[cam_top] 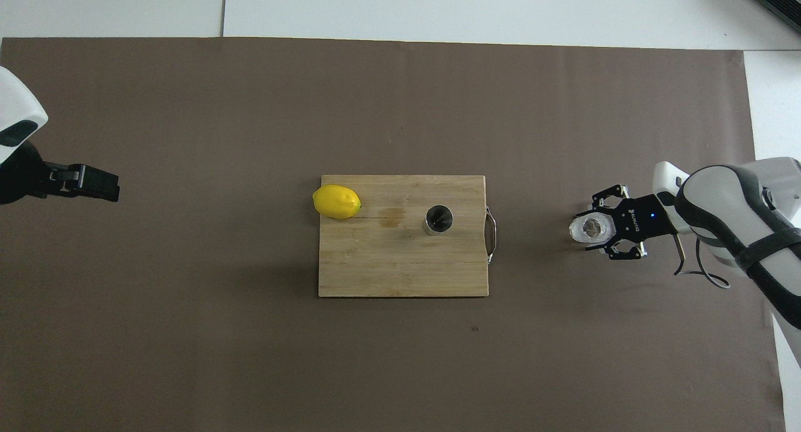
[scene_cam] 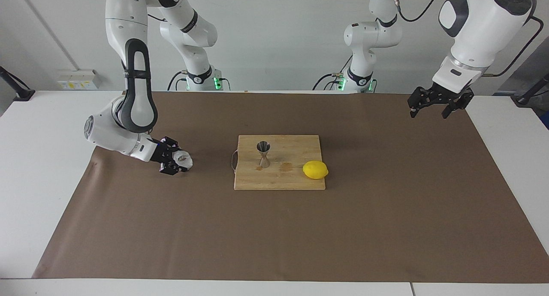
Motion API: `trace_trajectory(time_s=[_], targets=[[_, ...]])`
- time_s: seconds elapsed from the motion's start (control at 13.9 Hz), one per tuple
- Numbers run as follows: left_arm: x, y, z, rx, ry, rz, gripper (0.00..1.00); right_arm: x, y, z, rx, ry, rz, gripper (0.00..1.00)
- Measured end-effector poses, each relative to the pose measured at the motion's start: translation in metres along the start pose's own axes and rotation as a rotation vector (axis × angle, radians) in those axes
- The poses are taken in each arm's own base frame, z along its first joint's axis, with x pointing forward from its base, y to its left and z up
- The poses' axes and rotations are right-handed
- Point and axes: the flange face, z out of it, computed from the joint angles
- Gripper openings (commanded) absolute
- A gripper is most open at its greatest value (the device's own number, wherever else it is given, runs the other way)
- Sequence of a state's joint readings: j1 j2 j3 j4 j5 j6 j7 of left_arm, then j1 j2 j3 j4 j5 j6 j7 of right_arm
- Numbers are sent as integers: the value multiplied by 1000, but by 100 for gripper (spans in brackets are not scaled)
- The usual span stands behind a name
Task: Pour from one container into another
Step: 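Move the open right gripper to the small white cup, then grasp the white cup with the right gripper and lift it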
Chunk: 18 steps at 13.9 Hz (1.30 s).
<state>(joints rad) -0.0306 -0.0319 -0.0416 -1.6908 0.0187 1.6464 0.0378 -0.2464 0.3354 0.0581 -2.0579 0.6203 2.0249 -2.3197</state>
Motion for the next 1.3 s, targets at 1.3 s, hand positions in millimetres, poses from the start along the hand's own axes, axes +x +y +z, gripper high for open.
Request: trace_trajectory(time_s=[1.3], targets=[[1,0,-9,-40,-12,-27,100,209,44,-13,-61,-149,214,10]])
